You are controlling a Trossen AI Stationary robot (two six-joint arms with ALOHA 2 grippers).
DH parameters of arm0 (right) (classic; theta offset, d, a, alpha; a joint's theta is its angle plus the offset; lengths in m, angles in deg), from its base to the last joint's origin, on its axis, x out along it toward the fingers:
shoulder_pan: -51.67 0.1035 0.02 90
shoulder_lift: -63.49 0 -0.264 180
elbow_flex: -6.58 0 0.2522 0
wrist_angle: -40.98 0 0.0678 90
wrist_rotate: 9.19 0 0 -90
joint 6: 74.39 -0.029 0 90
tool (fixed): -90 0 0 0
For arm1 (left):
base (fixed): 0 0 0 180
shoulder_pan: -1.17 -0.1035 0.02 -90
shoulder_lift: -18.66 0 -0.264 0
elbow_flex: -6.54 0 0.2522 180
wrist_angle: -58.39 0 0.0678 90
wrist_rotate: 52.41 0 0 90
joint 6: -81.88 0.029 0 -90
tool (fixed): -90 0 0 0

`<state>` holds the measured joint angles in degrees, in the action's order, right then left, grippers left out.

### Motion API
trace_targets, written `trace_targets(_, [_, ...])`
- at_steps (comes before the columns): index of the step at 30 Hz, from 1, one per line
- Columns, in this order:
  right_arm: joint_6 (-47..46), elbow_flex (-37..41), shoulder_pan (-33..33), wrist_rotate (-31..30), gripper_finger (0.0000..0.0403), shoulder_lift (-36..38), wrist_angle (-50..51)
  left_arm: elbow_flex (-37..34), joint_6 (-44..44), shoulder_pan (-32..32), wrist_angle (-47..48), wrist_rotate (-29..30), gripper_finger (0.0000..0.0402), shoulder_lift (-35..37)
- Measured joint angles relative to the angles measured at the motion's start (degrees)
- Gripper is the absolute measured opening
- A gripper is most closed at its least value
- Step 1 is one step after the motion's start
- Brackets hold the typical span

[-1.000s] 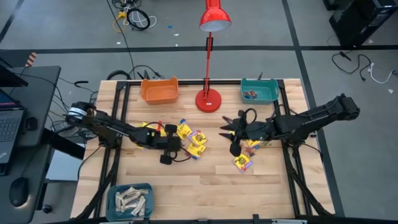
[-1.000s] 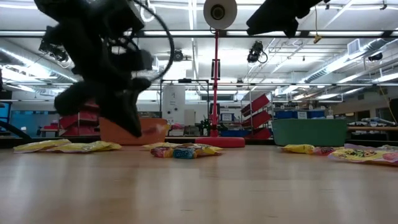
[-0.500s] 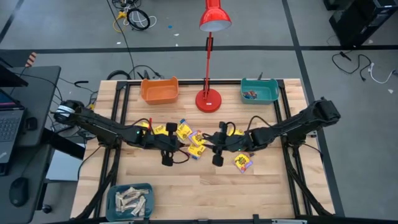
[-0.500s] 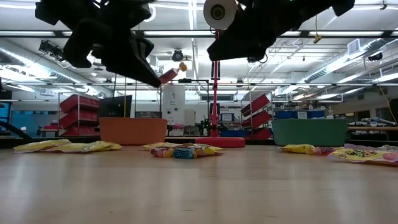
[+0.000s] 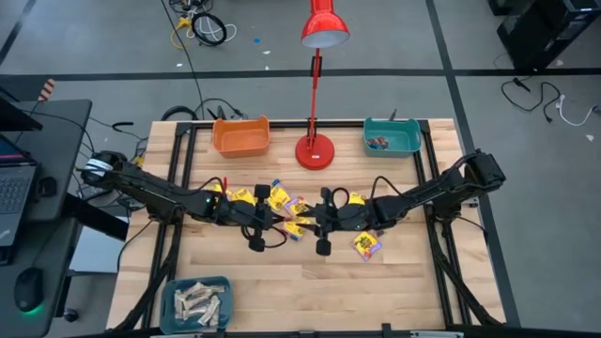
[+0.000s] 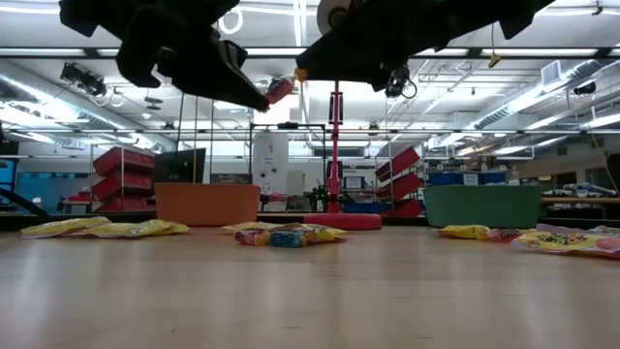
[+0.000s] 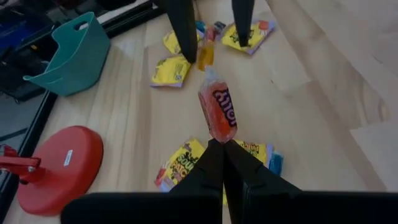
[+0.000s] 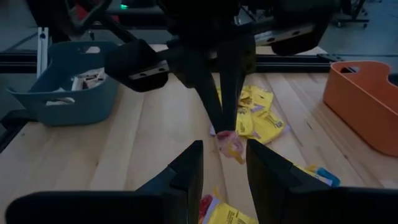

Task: Sort candy
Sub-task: Put the small red candy into the green bin

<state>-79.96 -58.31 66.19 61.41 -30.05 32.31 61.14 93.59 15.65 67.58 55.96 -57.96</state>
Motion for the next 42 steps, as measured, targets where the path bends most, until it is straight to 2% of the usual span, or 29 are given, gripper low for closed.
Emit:
trace_targets(18, [0.85,0.00,-0.09,0.00,0.0104,0.00,-1.33,0.00,0.26,0.00,-2.09,0.02,0.0002,0.00])
trace_targets(23, [0.85,0.00,-0.09,-0.27,0.0075,0.00,-1.31,0.00,0.26,0.00,-2.04,0.02,0.0002,0.00])
trace_targets(31, [3.09,0.00,-0.09,-0.50,0.0005,0.00,-1.37,0.00,1.57,0.00,-2.06,0.02,0.0004,0.00])
trace_targets(42, [3.68,0.00,-0.09,-0.66,0.0000,0.00,-2.01,0.00,1.45,0.00,-1.91,0.02,0.0042,0.00])
